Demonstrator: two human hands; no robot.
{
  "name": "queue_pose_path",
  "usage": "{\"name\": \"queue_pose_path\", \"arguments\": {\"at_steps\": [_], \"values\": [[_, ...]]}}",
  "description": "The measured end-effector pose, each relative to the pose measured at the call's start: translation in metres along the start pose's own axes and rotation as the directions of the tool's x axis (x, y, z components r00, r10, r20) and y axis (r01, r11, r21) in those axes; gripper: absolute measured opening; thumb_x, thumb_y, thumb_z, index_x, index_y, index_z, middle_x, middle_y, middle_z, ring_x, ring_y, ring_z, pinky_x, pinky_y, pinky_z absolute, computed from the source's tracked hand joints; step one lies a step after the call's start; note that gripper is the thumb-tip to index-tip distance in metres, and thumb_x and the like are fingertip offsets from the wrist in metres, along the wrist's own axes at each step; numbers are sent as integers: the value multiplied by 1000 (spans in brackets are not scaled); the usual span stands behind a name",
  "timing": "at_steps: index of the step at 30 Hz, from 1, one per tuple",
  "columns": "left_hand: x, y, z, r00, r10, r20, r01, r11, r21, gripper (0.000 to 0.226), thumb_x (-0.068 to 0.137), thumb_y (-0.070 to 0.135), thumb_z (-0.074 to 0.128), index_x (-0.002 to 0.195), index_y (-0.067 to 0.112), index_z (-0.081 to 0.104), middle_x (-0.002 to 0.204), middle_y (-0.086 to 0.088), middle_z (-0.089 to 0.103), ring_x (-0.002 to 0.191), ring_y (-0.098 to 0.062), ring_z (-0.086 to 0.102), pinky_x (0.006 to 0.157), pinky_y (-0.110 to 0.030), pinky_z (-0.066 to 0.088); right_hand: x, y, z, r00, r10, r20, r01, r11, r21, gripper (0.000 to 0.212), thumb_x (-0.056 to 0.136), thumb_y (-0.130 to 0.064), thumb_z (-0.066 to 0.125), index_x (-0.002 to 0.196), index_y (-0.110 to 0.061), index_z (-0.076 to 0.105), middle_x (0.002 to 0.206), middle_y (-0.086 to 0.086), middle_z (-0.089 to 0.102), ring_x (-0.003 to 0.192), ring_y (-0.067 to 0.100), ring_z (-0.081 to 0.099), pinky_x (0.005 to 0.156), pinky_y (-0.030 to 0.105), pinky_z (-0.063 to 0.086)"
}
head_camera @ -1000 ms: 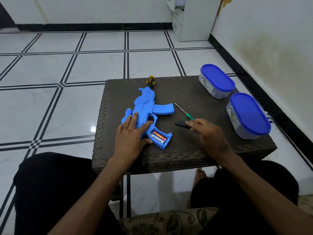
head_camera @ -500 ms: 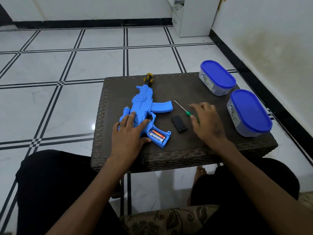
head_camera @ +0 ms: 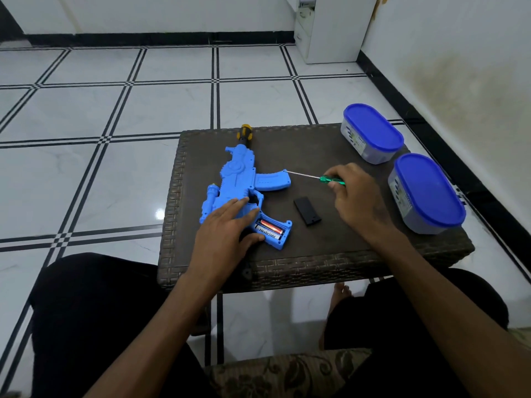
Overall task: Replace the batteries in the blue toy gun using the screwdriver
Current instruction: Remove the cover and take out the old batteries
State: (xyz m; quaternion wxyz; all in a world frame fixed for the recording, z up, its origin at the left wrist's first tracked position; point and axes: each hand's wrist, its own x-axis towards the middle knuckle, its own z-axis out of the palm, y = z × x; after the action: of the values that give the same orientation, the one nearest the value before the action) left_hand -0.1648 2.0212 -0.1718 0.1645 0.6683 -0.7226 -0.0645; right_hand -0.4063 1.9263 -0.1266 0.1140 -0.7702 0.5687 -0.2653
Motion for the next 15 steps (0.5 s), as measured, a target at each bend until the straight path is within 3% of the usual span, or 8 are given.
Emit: {"name": "queue_pose_path", "arguments": {"at_steps": [3,6,10,15], "values": [[3,4,0,997,47,-58,-47,999,-10,45,78,39,77,119,24,70,133,-3,61,124,-26,55,100,-39,44,-5,-10,-19,992,-100,71,103,994,-41,21,90,-2,62,107,-10,69,101,8,65,90,18,59,77,29,48],[6,5,1,996,89,-27,-90,996,-17,38,79,34,76,115,24,72,129,-3,63,121,-27,57,97,-41,45,-10,-23,-35,962,-153,226,179,978,-102,19,90,-6,63,104,-13,73,98,7,66,90,22,60,81,40,51],[7,3,3,989,146,-35,-144,988,50,37,77,39,65,108,24,75,120,-5,69,112,-30,63,90,-44,50,-13,-38,-45,900,-173,401,267,945,-191,23,92,-11,60,111,-16,72,104,4,63,95,21,59,83,36,50],[8,4,4,990,129,50,-133,989,72,42,78,48,59,112,26,73,125,-4,66,118,-28,59,94,-44,47,-9,-57,-40,857,-178,484,347,893,-287,22,89,-13,59,108,-13,69,99,0,52,90,16,50,76,33,47]]}}
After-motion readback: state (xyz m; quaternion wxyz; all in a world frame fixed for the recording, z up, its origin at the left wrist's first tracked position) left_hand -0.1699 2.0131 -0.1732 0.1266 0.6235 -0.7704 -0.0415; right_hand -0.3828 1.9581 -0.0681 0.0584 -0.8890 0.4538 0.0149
